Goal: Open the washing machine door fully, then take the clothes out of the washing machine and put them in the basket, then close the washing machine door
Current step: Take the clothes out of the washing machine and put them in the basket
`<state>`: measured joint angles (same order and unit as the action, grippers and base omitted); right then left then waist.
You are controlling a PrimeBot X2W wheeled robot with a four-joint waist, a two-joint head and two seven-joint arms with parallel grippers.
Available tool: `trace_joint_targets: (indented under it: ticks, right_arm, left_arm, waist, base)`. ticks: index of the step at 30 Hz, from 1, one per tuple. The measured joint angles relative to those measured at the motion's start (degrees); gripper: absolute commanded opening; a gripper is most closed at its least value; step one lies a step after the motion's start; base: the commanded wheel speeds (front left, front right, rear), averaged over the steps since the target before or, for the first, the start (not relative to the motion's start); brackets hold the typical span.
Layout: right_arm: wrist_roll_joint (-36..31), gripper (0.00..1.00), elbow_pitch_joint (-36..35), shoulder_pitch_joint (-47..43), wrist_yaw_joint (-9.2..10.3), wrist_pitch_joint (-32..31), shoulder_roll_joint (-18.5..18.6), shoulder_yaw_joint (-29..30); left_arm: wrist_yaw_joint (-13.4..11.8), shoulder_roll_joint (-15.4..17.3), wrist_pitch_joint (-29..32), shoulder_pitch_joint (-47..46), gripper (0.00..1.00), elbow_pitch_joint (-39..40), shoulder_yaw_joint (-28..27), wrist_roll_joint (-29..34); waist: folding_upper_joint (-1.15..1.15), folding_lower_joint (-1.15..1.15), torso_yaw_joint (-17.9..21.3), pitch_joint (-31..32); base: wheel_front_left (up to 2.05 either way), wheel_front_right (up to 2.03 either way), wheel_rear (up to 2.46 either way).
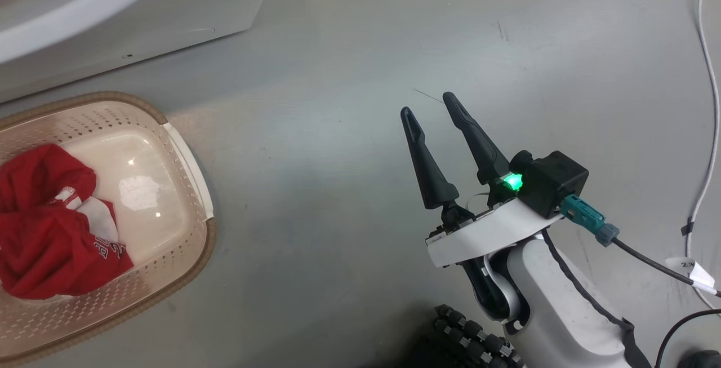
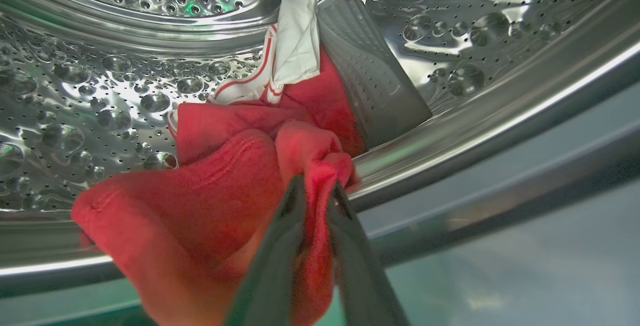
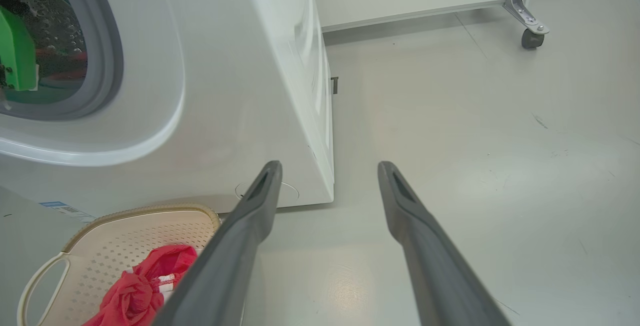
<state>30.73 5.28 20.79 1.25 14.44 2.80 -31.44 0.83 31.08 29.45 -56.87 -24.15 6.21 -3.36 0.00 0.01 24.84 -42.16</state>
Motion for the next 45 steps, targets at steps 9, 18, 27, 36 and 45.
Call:
trace_joint_targets:
  ticks: [9,18,27,36,45]
  right_arm:
    - [0.0,1.00,0.1,0.5,0.44,0.0,0.0,-0.1]
    - [-0.8,1.00,0.8,0.5,0.78,0.0,0.0,0.2]
    - [-3.1,1.00,2.2,0.5,0.92,0.0,0.0,0.9]
    - [-6.0,1.00,4.1,0.0,0.93,0.0,0.1,2.2]
    - [-7.6,1.00,5.5,-1.4,0.93,0.0,1.0,4.0]
  left_arm:
    - [0.0,-2.0,-0.4,-1.2,0.00,-1.6,0.6,-0.2]
    - [-2.8,-7.7,-7.5,-1.1,0.00,-0.9,-2.9,-5.1]
    - [-4.1,-13.0,-17.0,3.8,0.00,2.3,-6.0,-9.6]
    - [-4.6,-18.5,-25.8,11.0,0.00,7.2,-5.9,-11.7]
    - [-4.6,-22.9,-32.8,19.5,0.00,11.7,-4.4,-12.3]
  waist:
    - [0.00,0.00,-0.3,0.5]
    - [0.00,0.00,-2.1,1.9]
    - [0.00,0.00,-4.5,3.9]
    - [0.00,0.00,-7.5,6.8]
    - [0.00,0.00,-11.3,10.1]
  base:
    - [0.00,0.00,0.00]
    - [0.00,0.00,0.00]
    - [0.00,0.00,0.00]
    - [0.00,0.00,0.00]
    - [0.00,0.00,0.00]
